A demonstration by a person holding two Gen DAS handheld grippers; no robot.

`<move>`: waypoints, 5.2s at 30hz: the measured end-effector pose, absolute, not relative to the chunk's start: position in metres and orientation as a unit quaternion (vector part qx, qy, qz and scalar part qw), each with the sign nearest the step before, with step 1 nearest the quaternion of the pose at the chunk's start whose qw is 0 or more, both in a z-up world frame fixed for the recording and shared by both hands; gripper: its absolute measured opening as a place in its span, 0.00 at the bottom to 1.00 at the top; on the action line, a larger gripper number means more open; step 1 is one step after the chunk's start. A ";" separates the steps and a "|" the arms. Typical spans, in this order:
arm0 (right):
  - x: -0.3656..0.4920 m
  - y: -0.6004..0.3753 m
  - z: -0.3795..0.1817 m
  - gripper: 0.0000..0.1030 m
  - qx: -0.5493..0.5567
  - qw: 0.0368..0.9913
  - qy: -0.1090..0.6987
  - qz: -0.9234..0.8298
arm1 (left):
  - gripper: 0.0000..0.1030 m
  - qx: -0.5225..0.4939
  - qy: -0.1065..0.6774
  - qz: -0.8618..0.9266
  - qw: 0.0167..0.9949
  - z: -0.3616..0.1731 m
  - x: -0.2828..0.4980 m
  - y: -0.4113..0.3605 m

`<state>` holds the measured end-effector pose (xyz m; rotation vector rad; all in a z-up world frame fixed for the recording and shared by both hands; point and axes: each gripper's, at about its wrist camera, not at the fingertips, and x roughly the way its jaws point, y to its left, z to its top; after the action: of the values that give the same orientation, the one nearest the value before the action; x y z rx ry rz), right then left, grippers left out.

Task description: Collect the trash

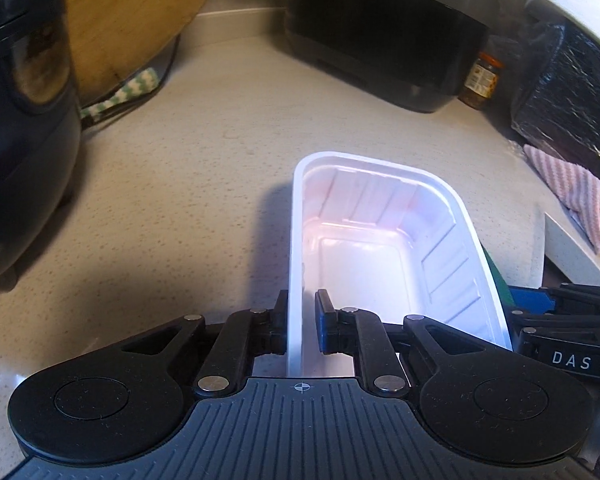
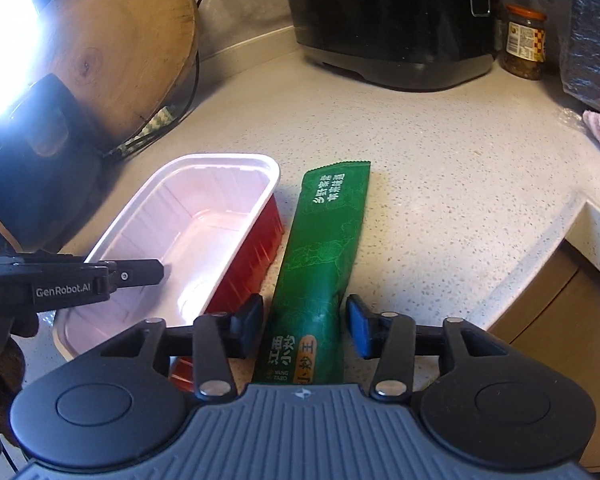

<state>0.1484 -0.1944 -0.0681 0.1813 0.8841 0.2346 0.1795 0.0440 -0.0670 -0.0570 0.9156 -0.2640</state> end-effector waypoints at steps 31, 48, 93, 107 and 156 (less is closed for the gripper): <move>0.106 -0.210 -0.053 0.55 0.142 0.902 0.398 0.084 | 0.11 -0.056 0.370 -0.125 0.919 -0.017 0.154 0.082; 0.118 -0.176 -0.045 0.22 0.093 0.906 0.403 0.093 | 0.11 -0.074 0.380 -0.122 0.914 -0.020 0.143 0.091; -0.005 -0.438 -0.327 0.37 0.425 0.693 0.544 -0.209 | 0.24 0.243 0.536 -0.351 0.729 -0.194 0.141 -0.274; 0.028 -0.412 -0.202 0.46 0.317 0.801 0.463 -0.212 | 0.24 0.132 0.453 -0.327 0.819 -0.090 0.144 -0.215; -0.010 -0.063 -0.025 0.84 0.048 0.946 0.313 0.066 | 0.16 -0.026 0.299 -0.098 0.949 -0.029 0.009 0.122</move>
<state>-0.0099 -0.0634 -0.0245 0.0970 0.6365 0.1349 0.0086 0.1220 -0.0285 -0.0531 0.6086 -0.2004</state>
